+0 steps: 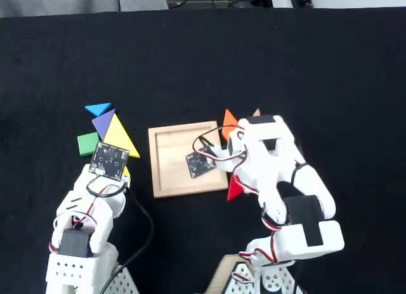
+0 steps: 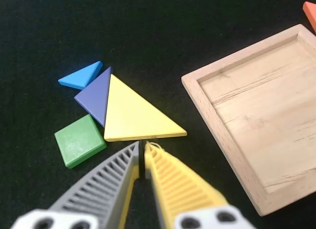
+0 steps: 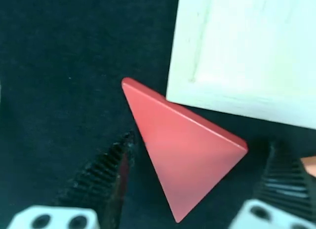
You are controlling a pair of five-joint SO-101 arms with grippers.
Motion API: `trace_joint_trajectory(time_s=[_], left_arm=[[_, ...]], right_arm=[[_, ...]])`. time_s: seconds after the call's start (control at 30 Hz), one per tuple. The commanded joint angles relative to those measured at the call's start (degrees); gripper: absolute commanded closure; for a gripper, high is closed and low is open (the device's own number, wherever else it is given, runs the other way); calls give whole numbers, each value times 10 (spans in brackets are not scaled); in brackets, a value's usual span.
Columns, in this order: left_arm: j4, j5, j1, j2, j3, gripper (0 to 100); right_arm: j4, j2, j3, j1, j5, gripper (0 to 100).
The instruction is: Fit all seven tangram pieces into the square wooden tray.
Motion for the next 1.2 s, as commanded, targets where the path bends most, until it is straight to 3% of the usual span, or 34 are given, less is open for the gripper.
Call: trace_joint_trajectory(time_s=[0.0, 0.1, 0.43, 0.67, 0.73, 0.87, 1.17], left_arm=[[1, -3, 6, -3, 11, 970], [1, -3, 6, -3, 11, 970], [3, -3, 6, -2, 11, 970], [4, -3, 6, -2, 11, 970], [4, -3, 6, -2, 11, 970], [4, -3, 6, -2, 11, 970], [2, -3, 6, 1, 11, 970]], right_arm=[[5, 1, -22, 8, 4, 721], [6, 1, -22, 8, 4, 792], [8, -15, -21, 11, -48, 772], [125, -124, -34, 20, -47, 768], [142, -165, -29, 32, -25, 727], [113, -212, 22, 62, 4, 619], [50, -218, 100, 44, 26, 627]])
